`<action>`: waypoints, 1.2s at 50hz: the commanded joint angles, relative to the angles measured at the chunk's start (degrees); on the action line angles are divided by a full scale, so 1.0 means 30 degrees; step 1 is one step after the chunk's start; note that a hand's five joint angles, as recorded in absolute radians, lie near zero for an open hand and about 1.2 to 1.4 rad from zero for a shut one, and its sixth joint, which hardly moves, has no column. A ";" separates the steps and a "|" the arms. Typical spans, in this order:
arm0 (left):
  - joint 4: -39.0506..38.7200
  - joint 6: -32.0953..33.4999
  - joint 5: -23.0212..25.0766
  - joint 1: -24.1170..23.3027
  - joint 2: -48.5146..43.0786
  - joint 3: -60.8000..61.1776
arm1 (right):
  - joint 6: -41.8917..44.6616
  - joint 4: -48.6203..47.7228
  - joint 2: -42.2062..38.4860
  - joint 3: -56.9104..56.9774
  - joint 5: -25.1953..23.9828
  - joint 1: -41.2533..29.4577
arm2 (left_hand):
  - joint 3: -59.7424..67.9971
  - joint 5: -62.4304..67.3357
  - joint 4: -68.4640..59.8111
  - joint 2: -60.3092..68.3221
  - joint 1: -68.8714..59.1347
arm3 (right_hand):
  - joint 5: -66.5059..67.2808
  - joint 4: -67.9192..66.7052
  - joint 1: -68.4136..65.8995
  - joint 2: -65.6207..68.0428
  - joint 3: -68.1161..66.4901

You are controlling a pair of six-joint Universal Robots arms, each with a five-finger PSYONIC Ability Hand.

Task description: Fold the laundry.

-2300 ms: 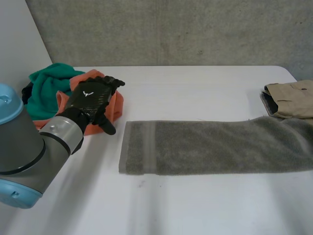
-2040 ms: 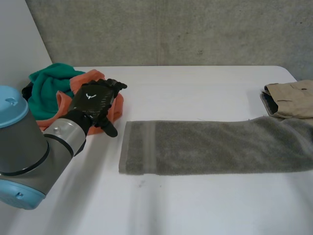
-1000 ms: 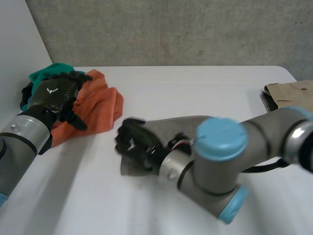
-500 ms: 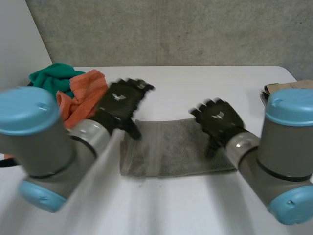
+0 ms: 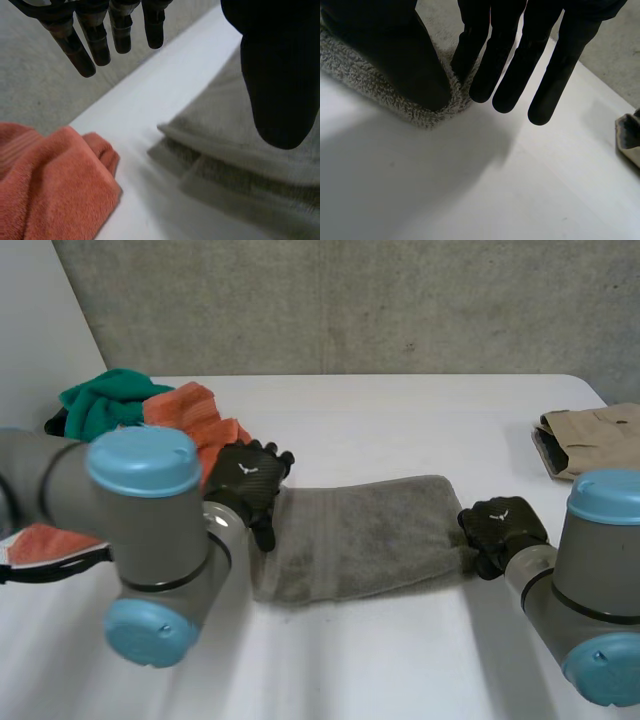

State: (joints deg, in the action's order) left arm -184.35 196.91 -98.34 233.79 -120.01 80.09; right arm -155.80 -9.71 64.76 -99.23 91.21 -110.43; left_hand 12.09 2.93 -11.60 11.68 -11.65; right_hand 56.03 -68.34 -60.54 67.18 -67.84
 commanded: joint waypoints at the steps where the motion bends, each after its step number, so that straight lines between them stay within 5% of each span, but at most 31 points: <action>1: -0.0338 -0.1446 0.0290 0.0993 0.3585 0.2540 | 0.1656 -0.0015 0.1411 0.0467 0.0270 -0.0337 | -0.0698 -0.0978 0.0533 -0.0561 0.0550 | 0.4656 -0.3886 -0.6486 0.4272 -0.4052; 8: -0.0339 -0.1827 0.1373 0.2605 0.5551 0.4153 | 0.5293 -0.1156 0.1912 0.2370 -0.0253 -0.3203 | -0.0698 -0.0978 0.0533 -0.0561 0.0550 | 0.4656 -0.3886 -0.6486 0.4272 -0.4052; 16: -0.0397 -0.2618 0.2107 0.4451 0.6197 0.5267 | 0.4532 -0.3649 -0.1747 0.4157 -0.6583 -0.8480 | -0.0698 -0.0978 0.0533 -0.0561 0.0550 | 0.4656 -0.3886 -0.6486 0.4272 -0.4052; 18: -0.0397 -0.2764 0.2223 0.4656 0.6138 0.5239 | 0.4387 -0.2805 -0.2916 0.5118 -0.5800 -0.8570 | -0.0698 -0.0978 0.0533 -0.0561 0.0550 | 0.4656 -0.3886 -0.6486 0.4272 -0.4052; 22: -0.0338 -0.2737 0.2574 0.4657 0.5934 0.4976 | 0.3396 0.0177 -0.3364 0.6878 -0.2670 -0.8367 | -0.0698 -0.0978 0.0533 -0.0561 0.0550 | -1.6829 1.7599 1.4999 -1.7213 1.7433; 29: -0.0426 -0.2765 0.2928 0.4132 0.5085 0.3249 | -0.3457 0.1684 -0.0466 0.7118 -0.2161 -0.6260 | -0.0698 -0.0978 0.0533 -0.0561 0.0550 | -1.8677 1.9447 1.6847 -1.9061 1.9281; 36: -0.0280 -0.2853 0.3219 0.1265 0.2132 -0.0906 | -0.8648 0.4197 0.0622 0.7526 -0.1604 -0.3242 | -0.0698 -0.0978 0.0533 -0.0561 0.0550 | -1.8677 1.9447 1.6847 -1.9061 1.9281; 44: 0.1939 -0.2619 0.2843 -0.0966 -0.2146 -0.4513 | -0.8944 0.6717 -0.1656 1.0040 -0.2333 -0.2943 | -0.0698 -0.0978 0.0533 -0.0561 0.0550 | -1.8677 1.9447 1.6847 -1.9061 1.9281; 52: 0.4638 -0.2270 -0.0437 -0.0501 -0.3763 -0.5543 | -0.8098 0.9239 -0.5231 1.3177 -0.3770 -0.4085 | -0.0698 -0.0978 0.0533 -0.0561 0.0550 | -1.8677 1.9447 1.6847 -1.9061 1.9281; 60: 0.5287 0.0426 -0.1113 0.0174 -0.4673 -0.4783 | -0.4729 0.9565 -0.7462 1.4442 -0.3626 -0.4791 | -0.0698 -0.0978 0.0533 -0.0561 0.0550 | -1.8677 1.9447 1.6847 -1.9061 1.9281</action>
State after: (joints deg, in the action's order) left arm -169.21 192.69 -99.89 232.91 -132.91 63.73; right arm -176.86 18.73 46.13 -57.67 79.67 -123.55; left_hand 12.09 2.94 -11.60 11.69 -11.65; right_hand 2.69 -11.93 -12.81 11.91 -11.84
